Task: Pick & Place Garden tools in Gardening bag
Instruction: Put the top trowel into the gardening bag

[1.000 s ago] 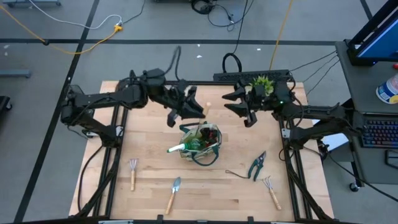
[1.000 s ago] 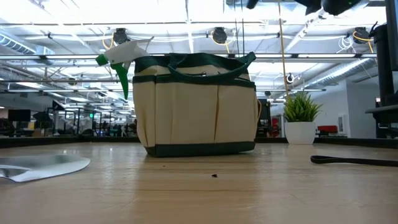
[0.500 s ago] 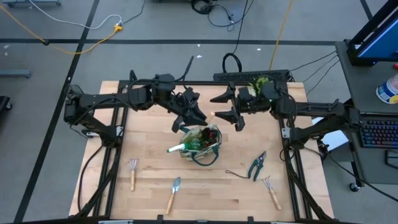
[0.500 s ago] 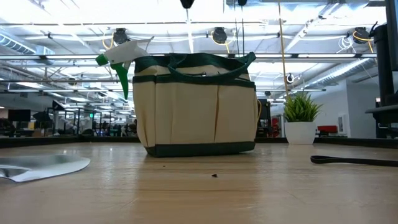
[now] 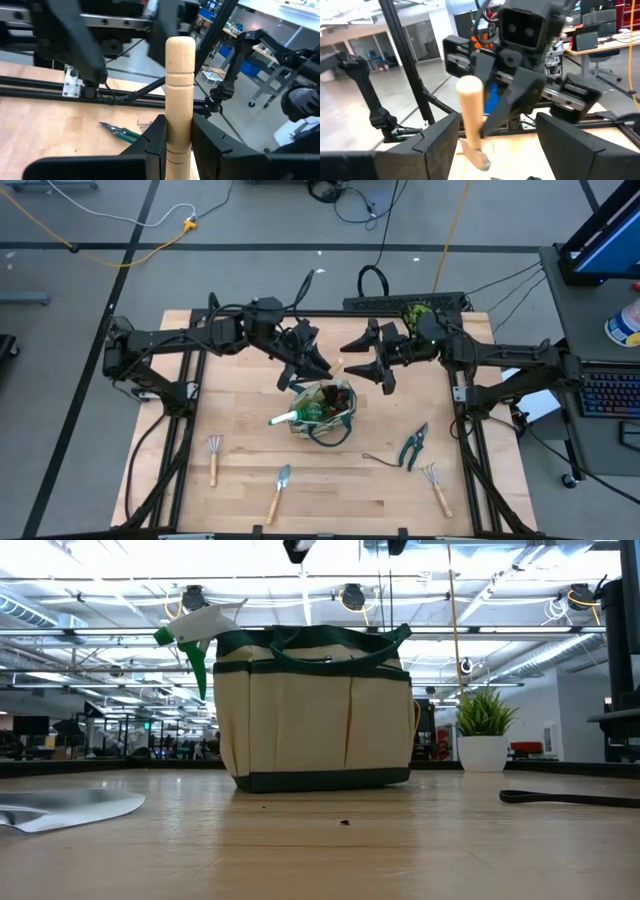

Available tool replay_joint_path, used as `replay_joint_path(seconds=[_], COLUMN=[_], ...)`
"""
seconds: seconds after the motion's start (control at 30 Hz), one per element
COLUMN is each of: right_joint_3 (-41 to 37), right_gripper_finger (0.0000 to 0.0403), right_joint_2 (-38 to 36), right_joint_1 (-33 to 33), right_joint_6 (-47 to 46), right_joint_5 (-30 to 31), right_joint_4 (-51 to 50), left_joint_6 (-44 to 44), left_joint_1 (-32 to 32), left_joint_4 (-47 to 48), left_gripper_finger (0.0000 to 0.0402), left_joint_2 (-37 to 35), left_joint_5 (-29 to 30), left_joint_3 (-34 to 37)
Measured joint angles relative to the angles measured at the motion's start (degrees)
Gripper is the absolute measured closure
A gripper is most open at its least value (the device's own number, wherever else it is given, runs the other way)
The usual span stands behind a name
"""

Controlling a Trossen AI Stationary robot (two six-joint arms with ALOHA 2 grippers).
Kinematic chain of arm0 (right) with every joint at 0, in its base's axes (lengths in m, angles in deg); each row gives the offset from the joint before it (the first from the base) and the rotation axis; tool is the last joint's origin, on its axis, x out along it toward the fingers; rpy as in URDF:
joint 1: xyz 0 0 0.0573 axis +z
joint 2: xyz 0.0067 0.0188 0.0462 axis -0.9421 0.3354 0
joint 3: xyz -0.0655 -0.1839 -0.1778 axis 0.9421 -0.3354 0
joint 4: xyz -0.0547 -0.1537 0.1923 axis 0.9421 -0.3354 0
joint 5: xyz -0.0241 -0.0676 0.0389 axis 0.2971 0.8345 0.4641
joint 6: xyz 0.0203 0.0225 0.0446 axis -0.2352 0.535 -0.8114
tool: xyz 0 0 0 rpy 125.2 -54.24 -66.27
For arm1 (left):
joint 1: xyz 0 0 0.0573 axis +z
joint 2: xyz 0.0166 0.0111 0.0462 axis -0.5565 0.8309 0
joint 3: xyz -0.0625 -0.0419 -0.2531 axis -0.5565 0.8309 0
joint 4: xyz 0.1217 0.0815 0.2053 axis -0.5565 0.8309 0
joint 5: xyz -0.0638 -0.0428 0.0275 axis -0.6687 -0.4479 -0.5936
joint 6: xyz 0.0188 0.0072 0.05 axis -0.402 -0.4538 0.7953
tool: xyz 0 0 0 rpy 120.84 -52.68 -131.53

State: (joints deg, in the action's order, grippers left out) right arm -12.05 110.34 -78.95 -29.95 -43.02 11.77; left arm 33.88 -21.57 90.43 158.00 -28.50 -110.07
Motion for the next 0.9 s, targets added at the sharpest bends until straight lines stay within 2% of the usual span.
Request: replay_joint_path(seconds=[0.5, 0.67, 0.77, 0.9], right_joint_3=[-0.09, 0.02, 0.02, 0.02], right_gripper_finger=[0.0144, 0.0146, 0.0159, 0.0198], right_joint_2=[6.73, 6.88, 6.94, 6.92], right_joint_1=[1.54, 1.57, 1.56, 1.54], right_joint_6=[-1.77, -3.23, -3.69, -4.58], right_joint_5=[1.24, 1.47, 2.18, 2.95], right_joint_4=[12.19, 15.0, 14.71, 14.77], left_joint_6=[2.29, 2.29, 2.29, 2.4], left_joint_1=[0.0, -0.38, -0.38, -0.36], left_joint_4=[-0.07, 0.22, 0.22, 0.17], left_gripper_finger=[0.0339, 0.0339, 0.0339, 0.0339], left_joint_2=[-0.02, -0.02, -0.04, -0.04], left_joint_5=[1.51, 1.49, 1.51, 1.63], left_joint_3=[0.0, 0.0, 0.0, 0.0])
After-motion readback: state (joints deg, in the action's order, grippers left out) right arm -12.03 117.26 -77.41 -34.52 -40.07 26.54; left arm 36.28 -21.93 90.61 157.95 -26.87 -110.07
